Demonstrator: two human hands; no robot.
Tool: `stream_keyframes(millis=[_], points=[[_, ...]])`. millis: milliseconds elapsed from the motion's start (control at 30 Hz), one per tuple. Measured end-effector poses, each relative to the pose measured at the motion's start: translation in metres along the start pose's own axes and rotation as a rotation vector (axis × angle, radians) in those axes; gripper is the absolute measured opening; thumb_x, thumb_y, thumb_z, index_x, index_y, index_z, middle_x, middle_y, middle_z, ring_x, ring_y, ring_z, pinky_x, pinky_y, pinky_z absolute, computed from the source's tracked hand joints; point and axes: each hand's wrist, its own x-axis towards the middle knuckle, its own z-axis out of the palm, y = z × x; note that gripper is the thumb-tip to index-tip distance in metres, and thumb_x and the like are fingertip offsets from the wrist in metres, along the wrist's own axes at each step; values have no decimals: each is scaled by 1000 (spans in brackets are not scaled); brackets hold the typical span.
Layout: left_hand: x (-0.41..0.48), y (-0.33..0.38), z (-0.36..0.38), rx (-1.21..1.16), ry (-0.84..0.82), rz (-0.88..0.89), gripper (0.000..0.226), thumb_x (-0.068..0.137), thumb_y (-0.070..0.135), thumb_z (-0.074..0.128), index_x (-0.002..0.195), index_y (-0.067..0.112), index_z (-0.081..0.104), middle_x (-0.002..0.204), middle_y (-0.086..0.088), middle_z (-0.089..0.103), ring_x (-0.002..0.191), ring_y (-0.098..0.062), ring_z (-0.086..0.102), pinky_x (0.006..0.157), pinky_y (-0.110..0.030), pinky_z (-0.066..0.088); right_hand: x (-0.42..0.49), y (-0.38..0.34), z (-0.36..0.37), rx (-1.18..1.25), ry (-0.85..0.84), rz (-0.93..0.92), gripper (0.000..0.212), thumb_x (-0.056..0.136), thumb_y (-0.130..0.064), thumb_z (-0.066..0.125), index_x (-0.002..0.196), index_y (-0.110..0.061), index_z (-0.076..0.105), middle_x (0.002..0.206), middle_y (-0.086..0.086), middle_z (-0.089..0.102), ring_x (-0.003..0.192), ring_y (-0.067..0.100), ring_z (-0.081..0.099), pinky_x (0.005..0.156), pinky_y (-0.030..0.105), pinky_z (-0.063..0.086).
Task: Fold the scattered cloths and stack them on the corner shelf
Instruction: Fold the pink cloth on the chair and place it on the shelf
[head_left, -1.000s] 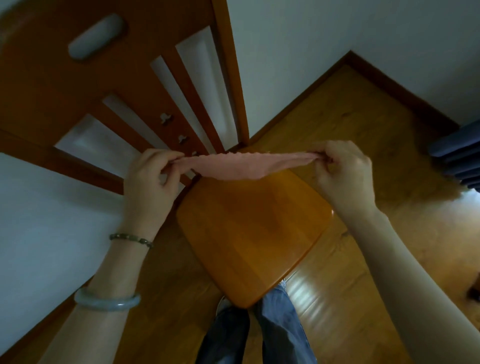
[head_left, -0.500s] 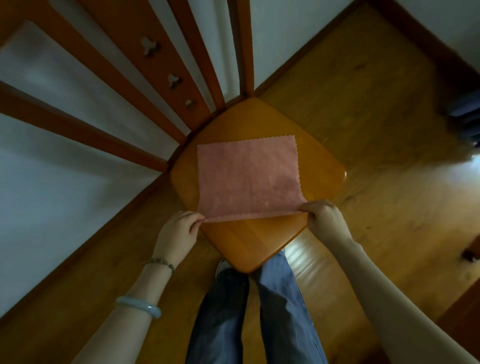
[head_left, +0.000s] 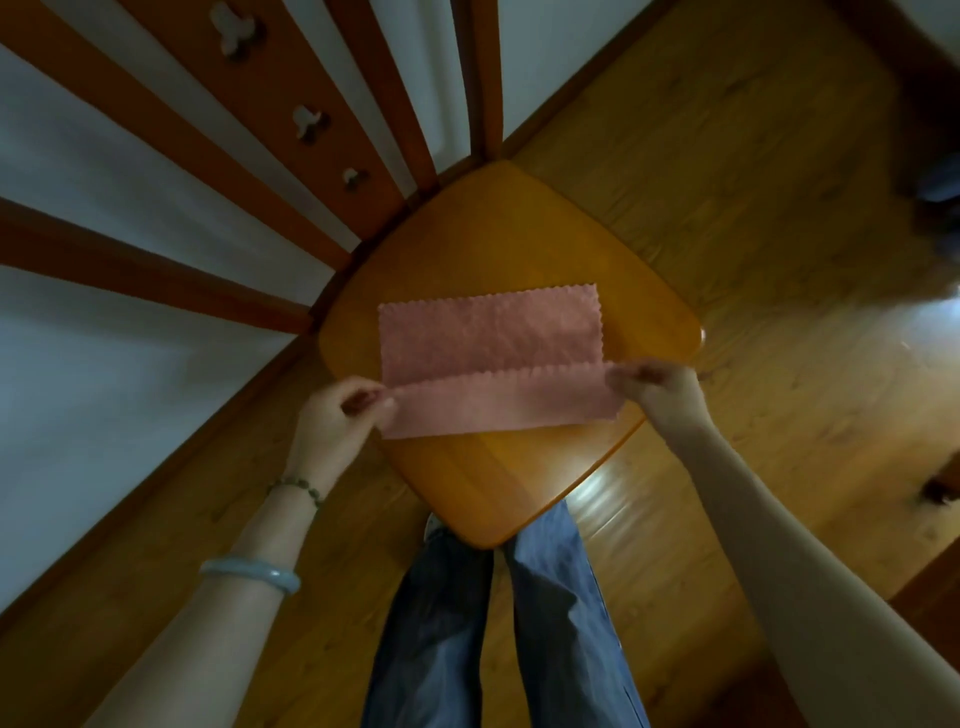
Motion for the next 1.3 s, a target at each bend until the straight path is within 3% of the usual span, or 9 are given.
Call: stream_keyframes(millis=[100,233,433,567,667,767,967,1200,1300], points=[[34,15,1,-170,155,-48,16,86,26,68,100,17,68,94,7,65,87,-3,58,67,-16,41,39,-20,4,131,53,29,12,79,-6,74,88,-12,69,81,1,67,83,19,65,78,30,55],[73,20,10,-177,235,-62,14,87,24,67,98,15,67,97,0,67,91,-14,62,70,-22,45,86,-29,16,46,107,63,17,76,-17,79,91,-14,71,89,8,70,86,25,68,83,45,57],[105,14,20,-56,270,-73,24,87,23,67,108,11,65,101,2,62,99,-16,59,79,-26,43,114,-27,30,-170,117,58,36,83,-27,73,113,-9,67,111,8,67,94,19,61,80,31,52],[103,16,31,99,373,-9,59,91,42,57,138,9,41,136,-9,47,123,-20,46,98,-34,40,102,-27,35,-338,280,-177,46,89,-27,60,130,-8,50,126,11,52,113,24,50,89,32,45],[92,21,54,459,206,210,66,96,50,42,149,17,23,157,-11,22,143,-28,23,114,-49,23,84,-11,53,-747,257,-562,49,90,-23,54,137,-10,46,142,21,41,128,39,41,105,53,35],[83,21,87,723,-20,441,72,92,64,27,152,28,8,161,-9,6,146,-31,9,115,-59,13,76,9,80,-1084,31,-836,51,94,-45,40,139,-23,47,152,18,33,139,40,32,112,59,15],[87,5,124,829,-42,406,78,86,74,14,149,35,-10,161,-12,0,146,-36,1,112,-65,-1,85,34,92,-1252,-121,-826,67,94,-62,19,152,-29,16,158,14,19,145,37,19,115,59,11],[83,-11,116,855,-15,363,81,84,77,5,148,32,-15,161,-13,-1,147,-34,-4,111,-67,-1,84,40,68,-1267,-136,-771,67,95,-60,19,152,-27,19,157,18,18,145,37,18,116,56,9],[80,-1,116,846,-7,346,81,84,76,5,148,30,-15,160,-14,-2,147,-35,-3,111,-65,-6,82,32,66,-1175,-88,-776,62,95,-52,31,147,-18,35,153,25,26,142,41,24,116,56,15]])
